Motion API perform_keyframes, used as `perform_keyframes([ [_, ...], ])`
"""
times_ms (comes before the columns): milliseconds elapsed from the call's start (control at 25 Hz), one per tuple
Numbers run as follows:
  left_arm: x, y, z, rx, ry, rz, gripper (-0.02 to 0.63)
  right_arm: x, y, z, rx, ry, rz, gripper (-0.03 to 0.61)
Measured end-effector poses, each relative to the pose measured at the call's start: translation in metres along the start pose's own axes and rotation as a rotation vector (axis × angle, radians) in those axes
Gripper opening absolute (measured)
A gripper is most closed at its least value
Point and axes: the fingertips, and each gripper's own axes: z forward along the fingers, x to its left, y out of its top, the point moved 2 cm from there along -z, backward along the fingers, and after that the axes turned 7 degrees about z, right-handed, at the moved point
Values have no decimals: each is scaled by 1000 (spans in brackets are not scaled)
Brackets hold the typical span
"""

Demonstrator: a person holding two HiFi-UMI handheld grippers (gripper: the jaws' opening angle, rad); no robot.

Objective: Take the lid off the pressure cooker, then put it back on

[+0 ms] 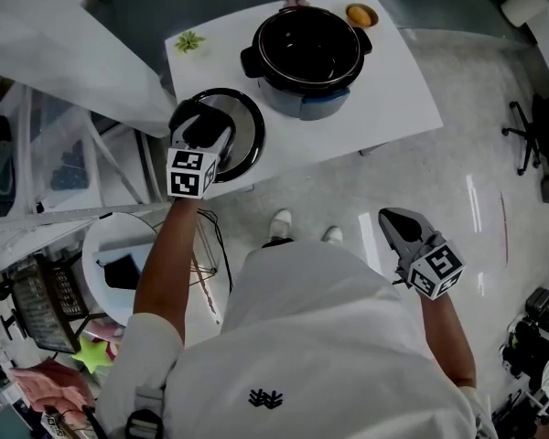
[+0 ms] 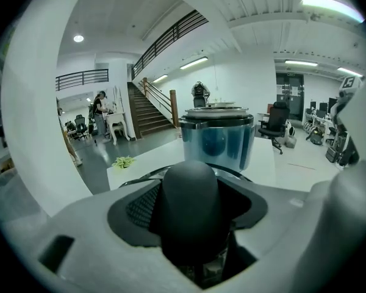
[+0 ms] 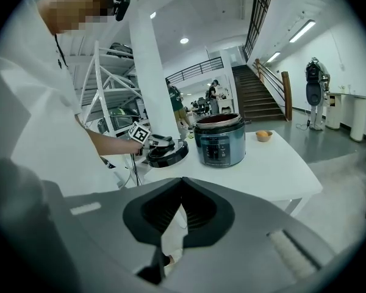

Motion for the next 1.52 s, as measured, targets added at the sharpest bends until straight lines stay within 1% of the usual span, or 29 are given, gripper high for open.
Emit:
perform_keyframes([
  [480, 23, 55, -50, -30, -13, 38, 285, 1, -1, 4, -15, 71, -13, 14],
  [840, 39, 112, -78, -66, -42, 62, 285, -6, -2, 0, -27, 94, -23, 14],
  [1000, 38, 138, -78, -81, -65, 91, 285, -10, -2, -3, -37, 94, -21, 14],
  [1160, 29, 162, -68, -92, -108, 117, 285, -14, -5, -9, -38, 84, -13, 14],
  [1520, 5, 212, -21, -110, -202, 182, 285, -29, -8, -24, -61, 28, 17, 14],
])
